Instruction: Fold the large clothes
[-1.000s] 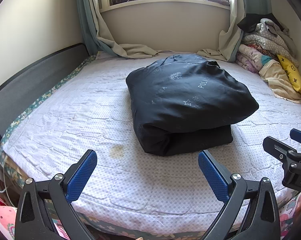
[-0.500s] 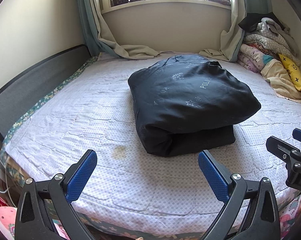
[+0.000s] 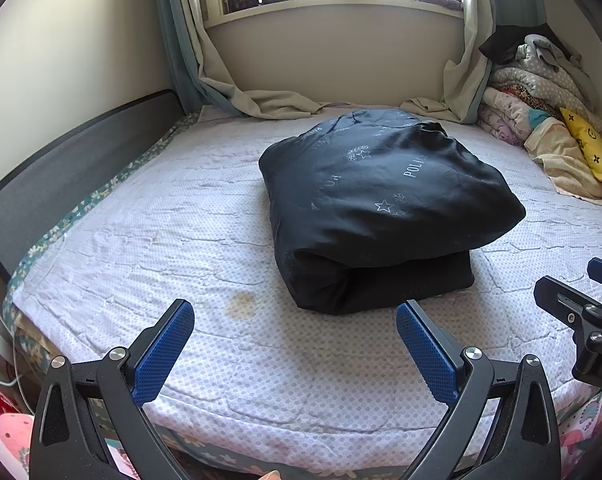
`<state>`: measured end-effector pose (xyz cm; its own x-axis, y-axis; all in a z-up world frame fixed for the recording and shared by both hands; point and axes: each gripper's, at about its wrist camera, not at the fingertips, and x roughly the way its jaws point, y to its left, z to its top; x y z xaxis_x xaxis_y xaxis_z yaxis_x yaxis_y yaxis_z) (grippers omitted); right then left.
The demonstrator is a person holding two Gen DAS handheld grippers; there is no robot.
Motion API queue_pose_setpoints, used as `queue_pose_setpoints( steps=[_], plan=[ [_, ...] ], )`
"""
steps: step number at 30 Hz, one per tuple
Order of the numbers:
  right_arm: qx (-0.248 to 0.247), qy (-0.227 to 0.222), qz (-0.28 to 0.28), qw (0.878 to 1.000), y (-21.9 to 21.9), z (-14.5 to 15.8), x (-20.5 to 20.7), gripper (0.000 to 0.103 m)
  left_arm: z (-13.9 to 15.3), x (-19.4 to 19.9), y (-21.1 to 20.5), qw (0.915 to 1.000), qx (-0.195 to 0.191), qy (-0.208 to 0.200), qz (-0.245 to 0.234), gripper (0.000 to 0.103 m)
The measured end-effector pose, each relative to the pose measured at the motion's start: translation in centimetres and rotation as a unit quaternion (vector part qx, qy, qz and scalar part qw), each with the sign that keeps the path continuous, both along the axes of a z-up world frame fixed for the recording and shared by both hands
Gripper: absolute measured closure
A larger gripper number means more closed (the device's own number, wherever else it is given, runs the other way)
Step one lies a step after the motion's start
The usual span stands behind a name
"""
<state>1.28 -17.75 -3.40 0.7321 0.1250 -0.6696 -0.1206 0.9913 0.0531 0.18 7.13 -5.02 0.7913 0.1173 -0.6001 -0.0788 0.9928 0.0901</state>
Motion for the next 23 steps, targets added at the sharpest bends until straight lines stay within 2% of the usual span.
queue_pose_setpoints(
  steps=[11,17,23],
  plan=[
    [-0.002,0.000,0.004,1.000,0.08,-0.09,0.06,0.000,0.17,-0.09,-0.09,1.0000,0.000,-0.001,-0.003,0.001],
    [-0.002,0.001,0.007,1.000,0.10,-0.15,0.13,0.000,0.43,-0.23,0.16,0.9998,-0.017,-0.005,-0.009,0.001],
    [-0.007,0.009,0.016,1.000,0.32,-0.68,0.33,0.000,0.63,-0.50,0.33,0.9998,-0.011,-0.016,-0.001,0.001]
  ],
)
